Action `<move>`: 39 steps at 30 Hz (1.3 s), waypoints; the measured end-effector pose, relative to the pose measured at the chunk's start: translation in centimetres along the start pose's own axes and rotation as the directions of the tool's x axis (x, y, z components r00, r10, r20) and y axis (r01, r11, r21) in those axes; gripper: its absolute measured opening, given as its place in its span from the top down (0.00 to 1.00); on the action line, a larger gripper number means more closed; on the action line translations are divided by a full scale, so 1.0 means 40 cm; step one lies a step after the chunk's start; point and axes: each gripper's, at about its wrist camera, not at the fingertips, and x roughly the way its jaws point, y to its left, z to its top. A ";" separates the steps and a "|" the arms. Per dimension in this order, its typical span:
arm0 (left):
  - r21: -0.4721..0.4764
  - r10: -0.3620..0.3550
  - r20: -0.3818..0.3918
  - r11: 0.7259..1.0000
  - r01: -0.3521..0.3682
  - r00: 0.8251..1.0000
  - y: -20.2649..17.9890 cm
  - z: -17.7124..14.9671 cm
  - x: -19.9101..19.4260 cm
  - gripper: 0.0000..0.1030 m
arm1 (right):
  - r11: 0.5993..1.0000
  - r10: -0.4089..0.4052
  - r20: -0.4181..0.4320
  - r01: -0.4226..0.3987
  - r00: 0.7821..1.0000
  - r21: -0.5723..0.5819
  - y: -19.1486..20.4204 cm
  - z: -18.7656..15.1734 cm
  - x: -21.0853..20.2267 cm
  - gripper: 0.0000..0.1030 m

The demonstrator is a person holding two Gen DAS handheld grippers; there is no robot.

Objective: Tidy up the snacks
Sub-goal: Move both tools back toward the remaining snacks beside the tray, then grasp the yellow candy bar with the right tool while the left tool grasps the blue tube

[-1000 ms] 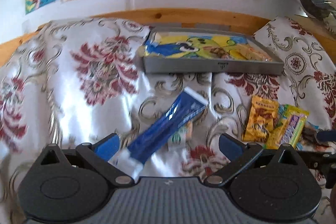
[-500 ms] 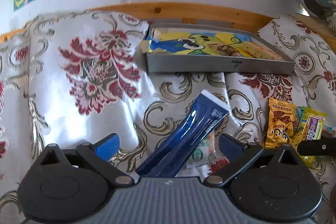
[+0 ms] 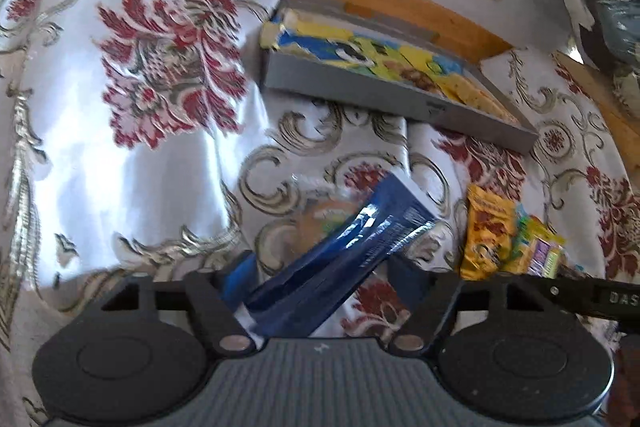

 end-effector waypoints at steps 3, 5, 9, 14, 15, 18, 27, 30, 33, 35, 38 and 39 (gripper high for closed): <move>0.003 -0.007 -0.026 1.000 0.007 1.000 -0.013 0.000 0.004 0.40 | 1.000 -0.001 -0.004 0.002 1.000 0.010 -0.001 -0.002 0.002 0.57; 0.024 0.009 -0.042 1.000 -0.008 0.999 -0.026 -0.002 0.004 0.42 | 1.000 -0.006 -0.006 0.006 1.000 0.014 -0.003 -0.002 0.002 0.64; 0.054 0.024 -0.098 0.998 -0.019 0.995 -0.051 -0.011 0.010 0.52 | 1.000 -0.006 -0.006 0.006 1.000 0.029 -0.006 -0.002 0.002 0.68; -0.008 0.015 -0.166 1.000 -0.017 0.986 -0.079 -0.017 0.010 0.59 | 1.000 0.002 -0.005 -0.002 1.000 0.012 0.004 -0.004 -0.002 0.76; -0.033 0.011 -0.177 0.999 -0.018 0.984 -0.082 -0.016 0.012 0.59 | 1.000 0.006 -0.008 -0.006 1.000 0.005 0.008 -0.005 -0.003 0.76; -0.115 -0.014 -0.209 0.993 -0.010 0.978 -0.085 -0.026 0.014 0.60 | 0.999 0.019 -0.019 -0.020 1.000 -0.032 0.022 -0.006 -0.004 0.78; -0.157 0.003 -0.234 0.987 -0.041 0.972 -0.096 -0.042 0.009 0.61 | 0.949 -0.024 -0.033 0.012 0.999 -0.316 0.111 -0.027 -0.027 0.79; -0.131 0.025 -0.230 0.990 -0.057 0.973 -0.104 -0.044 0.009 0.60 | 0.894 -0.051 -0.011 0.041 0.999 -0.446 0.148 -0.049 -0.028 0.79; -0.097 0.044 -0.228 0.993 -0.068 0.973 -0.111 -0.047 0.007 0.57 | 0.856 -0.060 0.018 0.061 0.998 -0.514 0.167 -0.065 -0.025 0.79; -0.083 0.054 -0.226 0.994 -0.075 0.973 -0.112 -0.048 0.003 0.55 | 0.836 -0.053 0.034 0.063 0.998 -0.545 0.177 -0.071 -0.022 0.79; -0.080 0.059 -0.224 0.994 -0.079 0.973 -0.110 -0.051 -0.004 0.52 | 0.805 -0.041 0.049 0.062 0.998 -0.591 0.190 -0.083 -0.018 0.79; -0.079 0.061 -0.224 0.994 -0.080 0.973 -0.110 -0.053 -0.007 0.52 | 0.796 -0.037 0.048 0.059 0.998 -0.602 0.193 -0.087 -0.014 0.79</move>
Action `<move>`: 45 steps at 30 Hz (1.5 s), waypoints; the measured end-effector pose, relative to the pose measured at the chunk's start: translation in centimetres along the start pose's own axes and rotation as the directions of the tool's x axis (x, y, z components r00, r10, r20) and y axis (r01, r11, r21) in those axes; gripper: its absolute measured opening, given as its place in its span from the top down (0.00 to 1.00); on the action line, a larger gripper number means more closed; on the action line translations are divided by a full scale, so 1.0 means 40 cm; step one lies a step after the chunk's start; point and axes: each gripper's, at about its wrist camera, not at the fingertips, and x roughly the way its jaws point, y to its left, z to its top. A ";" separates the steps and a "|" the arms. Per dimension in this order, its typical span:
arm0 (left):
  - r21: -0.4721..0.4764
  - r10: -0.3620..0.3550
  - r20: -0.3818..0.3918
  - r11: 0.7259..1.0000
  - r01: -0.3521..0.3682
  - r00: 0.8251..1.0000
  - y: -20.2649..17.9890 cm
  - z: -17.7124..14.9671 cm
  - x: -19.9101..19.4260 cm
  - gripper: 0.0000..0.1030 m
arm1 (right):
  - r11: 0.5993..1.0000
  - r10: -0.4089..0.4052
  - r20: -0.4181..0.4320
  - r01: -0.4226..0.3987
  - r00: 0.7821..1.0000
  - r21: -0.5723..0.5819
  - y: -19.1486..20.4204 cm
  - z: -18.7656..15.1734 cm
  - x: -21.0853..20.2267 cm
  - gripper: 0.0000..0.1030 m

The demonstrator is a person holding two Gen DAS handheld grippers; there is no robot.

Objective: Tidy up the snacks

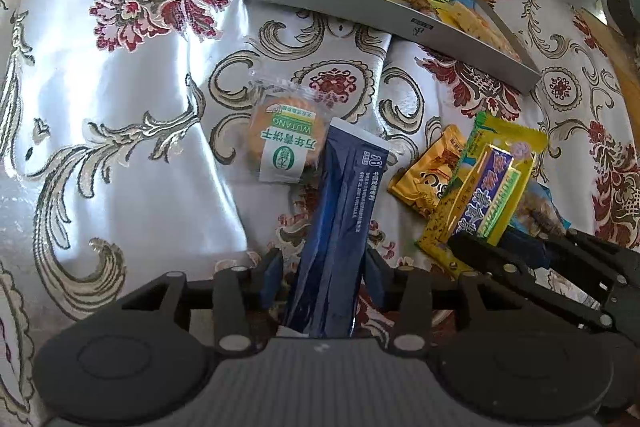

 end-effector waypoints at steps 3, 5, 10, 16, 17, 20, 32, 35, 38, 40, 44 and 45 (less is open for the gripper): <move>0.008 0.006 0.004 1.000 -0.006 1.000 0.001 -0.011 -0.007 0.51 | 1.000 0.013 -0.012 -0.013 1.000 -0.006 0.005 -0.004 0.011 0.79; 0.024 0.015 0.008 1.000 -0.016 1.000 -0.003 -0.017 -0.010 0.51 | 1.000 0.012 -0.014 -0.012 1.000 -0.003 0.005 -0.005 0.018 0.79; 0.081 0.036 0.019 0.996 -0.037 0.999 -0.021 -0.025 -0.017 0.43 | 1.000 0.010 0.007 -0.010 1.000 -0.010 0.008 0.001 0.025 0.79; 0.125 0.051 0.030 0.991 -0.055 0.998 -0.031 -0.033 -0.015 0.38 | 1.000 0.007 0.011 -0.007 1.000 0.000 0.002 0.001 0.029 0.76; 0.123 0.050 0.029 0.991 -0.054 0.998 -0.029 -0.033 -0.014 0.38 | 1.000 0.005 0.009 -0.005 1.000 0.007 -0.001 0.001 0.030 0.76; 0.128 0.055 0.029 0.990 -0.058 0.998 -0.027 -0.035 -0.014 0.40 | 1.000 0.005 0.006 -0.005 1.000 0.029 -0.009 0.000 0.031 0.75; 0.159 0.056 0.034 0.985 -0.060 0.998 -0.035 -0.040 -0.019 0.65 | 0.998 0.018 0.041 -0.015 0.999 -0.061 0.031 -0.002 0.015 0.90; 0.155 0.053 0.039 0.986 -0.059 0.998 -0.034 -0.042 -0.020 0.68 | 0.996 0.014 0.045 -0.010 0.999 -0.085 0.040 -0.005 0.014 0.90; 0.153 0.052 0.045 0.987 -0.058 0.998 -0.033 -0.043 -0.024 0.71 | 0.997 0.002 0.050 0.002 0.999 -0.080 0.038 -0.004 0.013 0.90; 0.148 0.053 0.053 0.987 -0.060 0.997 -0.036 -0.042 -0.026 0.73 | 0.997 -0.009 0.057 0.013 0.998 -0.075 0.034 -0.003 0.012 0.90; 0.125 0.021 0.045 0.992 -0.027 0.999 -0.040 -0.036 -0.031 0.76 | 0.995 -0.041 0.101 0.050 0.994 -0.082 0.032 0.001 -0.002 0.90; 0.122 0.018 0.049 0.992 -0.024 0.999 -0.042 -0.034 -0.032 0.76 | 0.995 -0.051 0.116 0.061 0.992 -0.083 0.032 0.003 -0.006 0.90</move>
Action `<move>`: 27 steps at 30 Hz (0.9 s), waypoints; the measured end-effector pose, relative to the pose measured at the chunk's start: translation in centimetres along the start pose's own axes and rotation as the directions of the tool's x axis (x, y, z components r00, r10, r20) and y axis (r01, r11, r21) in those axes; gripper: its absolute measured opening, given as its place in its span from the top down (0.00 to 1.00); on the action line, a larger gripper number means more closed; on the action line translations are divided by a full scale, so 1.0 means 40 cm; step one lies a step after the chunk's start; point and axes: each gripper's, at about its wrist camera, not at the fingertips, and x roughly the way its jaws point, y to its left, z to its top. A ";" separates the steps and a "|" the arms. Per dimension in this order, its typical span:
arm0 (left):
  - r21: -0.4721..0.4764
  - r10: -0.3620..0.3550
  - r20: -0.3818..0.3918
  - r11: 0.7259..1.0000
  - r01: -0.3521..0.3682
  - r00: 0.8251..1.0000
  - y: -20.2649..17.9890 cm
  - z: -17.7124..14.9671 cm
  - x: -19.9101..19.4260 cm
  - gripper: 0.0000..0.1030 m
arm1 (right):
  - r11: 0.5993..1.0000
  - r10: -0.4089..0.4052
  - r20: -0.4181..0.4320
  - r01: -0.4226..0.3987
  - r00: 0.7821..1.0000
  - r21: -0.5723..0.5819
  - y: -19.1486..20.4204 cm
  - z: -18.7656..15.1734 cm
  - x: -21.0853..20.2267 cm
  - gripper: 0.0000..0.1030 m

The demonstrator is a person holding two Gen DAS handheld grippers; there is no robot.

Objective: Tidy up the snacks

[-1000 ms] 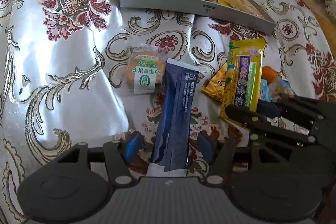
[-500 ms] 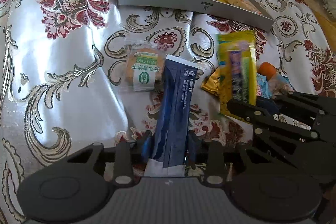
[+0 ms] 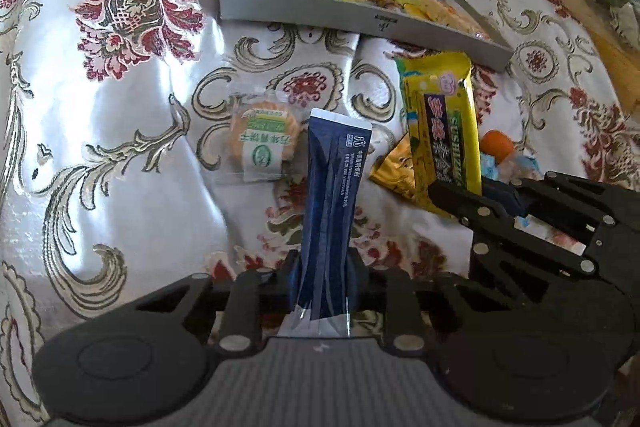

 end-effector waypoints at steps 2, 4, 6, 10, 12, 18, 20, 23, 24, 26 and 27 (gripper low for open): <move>-0.005 -0.005 0.011 1.000 0.005 1.000 -0.005 0.002 -0.006 0.77 | 1.000 -0.018 0.025 0.018 1.000 0.004 -0.005 0.005 -0.009 0.90; -0.015 -0.012 0.028 1.000 0.012 1.000 -0.007 0.005 -0.016 0.77 | 0.999 -0.035 0.051 0.035 0.998 0.013 -0.013 0.011 -0.020 0.90; -0.030 -0.019 0.049 0.999 0.021 0.999 -0.009 0.010 -0.026 0.77 | 0.999 -0.046 0.072 0.045 0.996 0.024 -0.020 0.018 -0.031 0.90; -0.058 -0.007 0.102 0.998 0.013 0.995 -0.023 0.040 -0.047 0.77 | 0.998 -0.058 0.109 0.053 0.992 0.043 -0.034 0.032 -0.056 0.90; -0.065 0.001 0.143 0.998 0.009 0.990 -0.038 0.053 -0.064 0.77 | 0.997 -0.063 0.129 0.057 0.990 0.054 -0.047 0.040 -0.075 0.90; -0.109 0.025 0.215 0.994 -0.002 0.976 -0.076 0.088 -0.104 0.77 | 0.997 -0.044 0.175 0.033 0.984 0.066 -0.085 0.070 -0.136 0.90; -0.116 0.034 0.224 0.993 -0.008 0.974 -0.087 0.108 -0.106 0.77 | 0.999 -0.037 0.208 0.030 0.977 0.036 -0.094 0.086 -0.153 0.90; -0.118 0.047 0.249 0.993 -0.018 0.967 -0.108 0.145 -0.109 0.76 | 0.999 -0.031 0.276 0.041 0.961 -0.031 -0.111 0.114 -0.165 0.90; -0.121 0.052 0.256 0.992 -0.021 0.965 -0.112 0.159 -0.109 0.76 | 0.997 -0.030 0.296 0.048 0.955 -0.053 -0.120 0.124 -0.165 0.90; -0.131 0.063 0.277 0.991 -0.027 0.959 -0.120 0.190 -0.108 0.76 | 0.996 -0.024 0.329 0.052 0.944 -0.075 -0.150 0.144 -0.158 0.90; -0.135 0.067 0.288 0.990 -0.029 0.955 -0.124 0.206 -0.108 0.76 | 0.995 -0.027 0.343 0.058 0.939 -0.080 -0.168 0.155 -0.152 0.90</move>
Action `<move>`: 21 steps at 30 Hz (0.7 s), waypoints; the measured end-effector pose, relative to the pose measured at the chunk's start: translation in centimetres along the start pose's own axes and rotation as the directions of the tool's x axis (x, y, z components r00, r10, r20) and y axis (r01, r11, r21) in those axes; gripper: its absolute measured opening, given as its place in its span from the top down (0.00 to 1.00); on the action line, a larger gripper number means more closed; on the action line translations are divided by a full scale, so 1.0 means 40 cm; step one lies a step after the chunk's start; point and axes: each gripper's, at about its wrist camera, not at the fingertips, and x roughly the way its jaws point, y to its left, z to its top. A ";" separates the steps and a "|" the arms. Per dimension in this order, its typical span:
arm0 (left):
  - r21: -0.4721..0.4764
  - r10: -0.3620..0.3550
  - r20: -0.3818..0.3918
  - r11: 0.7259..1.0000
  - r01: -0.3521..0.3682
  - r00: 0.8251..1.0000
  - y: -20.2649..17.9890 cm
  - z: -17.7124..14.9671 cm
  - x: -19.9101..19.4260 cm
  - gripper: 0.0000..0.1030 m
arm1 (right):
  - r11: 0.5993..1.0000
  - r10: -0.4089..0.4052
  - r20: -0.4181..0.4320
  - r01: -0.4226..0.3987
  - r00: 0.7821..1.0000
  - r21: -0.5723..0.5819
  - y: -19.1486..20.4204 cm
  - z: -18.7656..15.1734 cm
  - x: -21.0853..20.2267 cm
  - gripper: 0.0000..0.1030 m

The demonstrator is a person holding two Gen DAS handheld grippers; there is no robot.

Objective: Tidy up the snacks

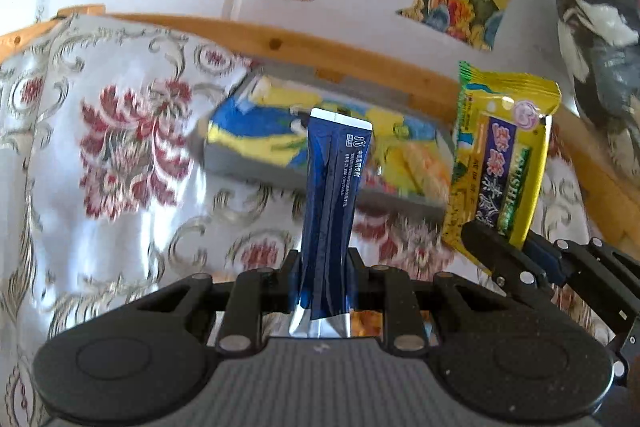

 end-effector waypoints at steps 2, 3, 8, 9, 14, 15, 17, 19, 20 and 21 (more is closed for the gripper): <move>-0.005 0.015 0.026 1.000 -0.014 1.000 -0.016 0.028 0.010 0.76 | 1.000 -0.014 0.018 0.014 1.000 0.011 -0.041 0.008 0.024 0.90; -0.005 0.023 0.036 1.000 -0.023 0.999 -0.023 0.043 0.018 0.76 | 0.999 -0.021 0.020 0.021 1.000 0.031 -0.067 0.009 0.040 0.90; -0.015 0.056 0.052 0.998 -0.055 0.997 -0.049 0.106 0.067 0.76 | 0.990 -0.053 0.014 0.050 0.999 0.131 -0.155 -0.012 0.100 0.90; -0.018 0.061 0.052 0.998 -0.061 0.997 -0.054 0.120 0.083 0.76 | 0.986 -0.059 0.011 0.057 0.998 0.155 -0.173 -0.020 0.112 0.90; -0.028 0.089 0.078 0.996 -0.087 0.993 -0.079 0.172 0.153 0.76 | 0.969 -0.076 -0.013 0.077 0.997 0.236 -0.222 -0.057 0.167 0.90; -0.031 0.101 0.087 0.995 -0.099 0.991 -0.085 0.181 0.167 0.76 | 0.967 -0.075 -0.015 0.076 0.997 0.243 -0.228 -0.061 0.177 0.90; -0.034 0.137 0.106 0.990 -0.134 0.985 -0.098 0.198 0.198 0.76 | 0.964 -0.071 -0.006 0.070 0.997 0.256 -0.239 -0.068 0.199 0.90; -0.037 0.162 0.121 0.987 -0.159 0.979 -0.109 0.215 0.228 0.76 | 0.962 -0.072 0.001 0.069 0.997 0.263 -0.248 -0.070 0.219 0.90; -0.044 0.169 0.125 0.985 -0.165 0.978 -0.112 0.222 0.242 0.76 | 0.961 -0.072 0.005 0.068 0.997 0.268 -0.253 -0.071 0.228 0.90; -0.051 0.173 0.126 0.984 -0.168 0.977 -0.114 0.230 0.259 0.76 | 0.960 -0.072 0.011 0.067 0.997 0.273 -0.259 -0.072 0.238 0.90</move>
